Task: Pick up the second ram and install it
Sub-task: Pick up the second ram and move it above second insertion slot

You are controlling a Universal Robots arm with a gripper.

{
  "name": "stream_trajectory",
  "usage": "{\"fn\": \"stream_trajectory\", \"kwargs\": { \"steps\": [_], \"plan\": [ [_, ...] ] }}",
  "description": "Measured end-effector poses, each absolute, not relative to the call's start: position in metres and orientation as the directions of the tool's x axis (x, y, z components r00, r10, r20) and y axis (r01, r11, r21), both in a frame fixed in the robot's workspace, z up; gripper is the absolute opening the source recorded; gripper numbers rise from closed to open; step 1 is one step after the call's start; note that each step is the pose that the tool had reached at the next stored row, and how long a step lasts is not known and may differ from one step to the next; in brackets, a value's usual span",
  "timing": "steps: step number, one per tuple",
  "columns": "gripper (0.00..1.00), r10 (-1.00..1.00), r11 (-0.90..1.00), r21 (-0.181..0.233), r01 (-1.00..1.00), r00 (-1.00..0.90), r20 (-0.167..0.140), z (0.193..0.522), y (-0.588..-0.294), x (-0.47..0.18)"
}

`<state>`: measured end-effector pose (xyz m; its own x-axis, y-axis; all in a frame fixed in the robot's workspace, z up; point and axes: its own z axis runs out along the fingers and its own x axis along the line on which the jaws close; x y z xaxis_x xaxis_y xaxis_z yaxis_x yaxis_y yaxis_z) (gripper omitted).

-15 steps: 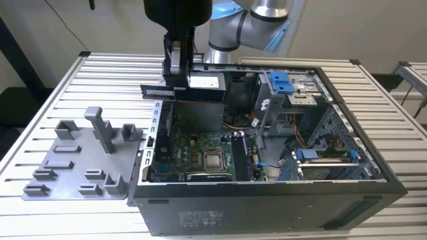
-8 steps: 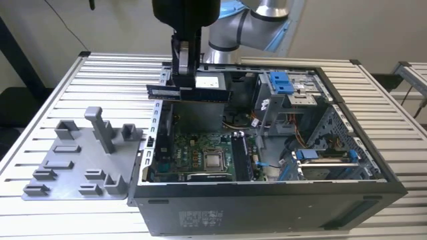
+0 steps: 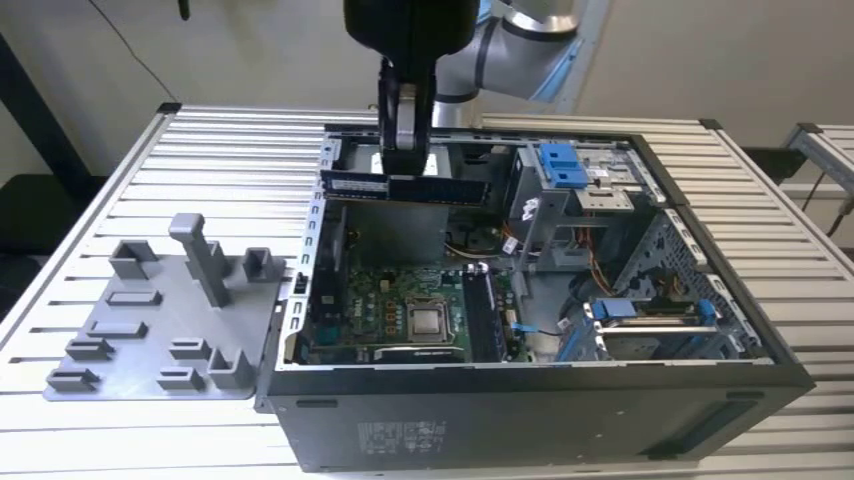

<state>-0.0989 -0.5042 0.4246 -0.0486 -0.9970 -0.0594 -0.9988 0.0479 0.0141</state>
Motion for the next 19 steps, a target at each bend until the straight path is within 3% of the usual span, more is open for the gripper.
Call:
{"fn": "stream_trajectory", "kwargs": {
  "steps": [19],
  "plan": [
    [0.15,-0.997,0.047,0.014,-0.999,-0.047,-0.059,0.425,-0.504,-0.025]
  ]
}}
